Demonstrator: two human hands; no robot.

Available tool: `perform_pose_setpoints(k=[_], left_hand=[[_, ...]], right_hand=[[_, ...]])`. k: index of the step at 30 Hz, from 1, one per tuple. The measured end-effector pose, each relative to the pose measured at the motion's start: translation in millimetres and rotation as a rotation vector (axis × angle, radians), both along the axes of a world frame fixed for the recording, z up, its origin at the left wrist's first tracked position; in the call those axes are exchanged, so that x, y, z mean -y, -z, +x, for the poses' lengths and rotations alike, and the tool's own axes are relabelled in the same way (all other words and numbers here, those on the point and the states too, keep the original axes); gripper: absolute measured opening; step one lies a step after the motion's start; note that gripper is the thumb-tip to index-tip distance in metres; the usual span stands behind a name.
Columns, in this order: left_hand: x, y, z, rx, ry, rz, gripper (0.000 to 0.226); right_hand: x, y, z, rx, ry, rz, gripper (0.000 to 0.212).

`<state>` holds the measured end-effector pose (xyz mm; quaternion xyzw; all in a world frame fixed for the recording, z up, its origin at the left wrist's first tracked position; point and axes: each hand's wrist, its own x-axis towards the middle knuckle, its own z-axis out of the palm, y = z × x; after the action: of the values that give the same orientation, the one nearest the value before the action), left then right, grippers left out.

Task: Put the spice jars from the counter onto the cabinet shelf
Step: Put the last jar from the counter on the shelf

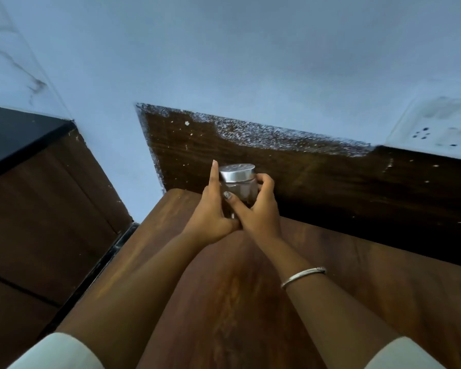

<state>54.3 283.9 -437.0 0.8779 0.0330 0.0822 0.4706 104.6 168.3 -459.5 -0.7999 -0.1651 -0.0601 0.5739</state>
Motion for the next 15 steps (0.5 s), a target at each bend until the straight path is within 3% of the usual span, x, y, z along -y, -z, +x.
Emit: perform_pose_setpoints(k=[8,15], left_hand=[[119,-53,-27,0.167,0.026,-0.264,0.132],[212,-98,-58,0.184,0.246,-0.389,0.116]], right_hand=[[119,-64,-52,0.179,0.086,0.071,0.063],[232,-105,-101,-0.047,-0.030,0.202,0.063]])
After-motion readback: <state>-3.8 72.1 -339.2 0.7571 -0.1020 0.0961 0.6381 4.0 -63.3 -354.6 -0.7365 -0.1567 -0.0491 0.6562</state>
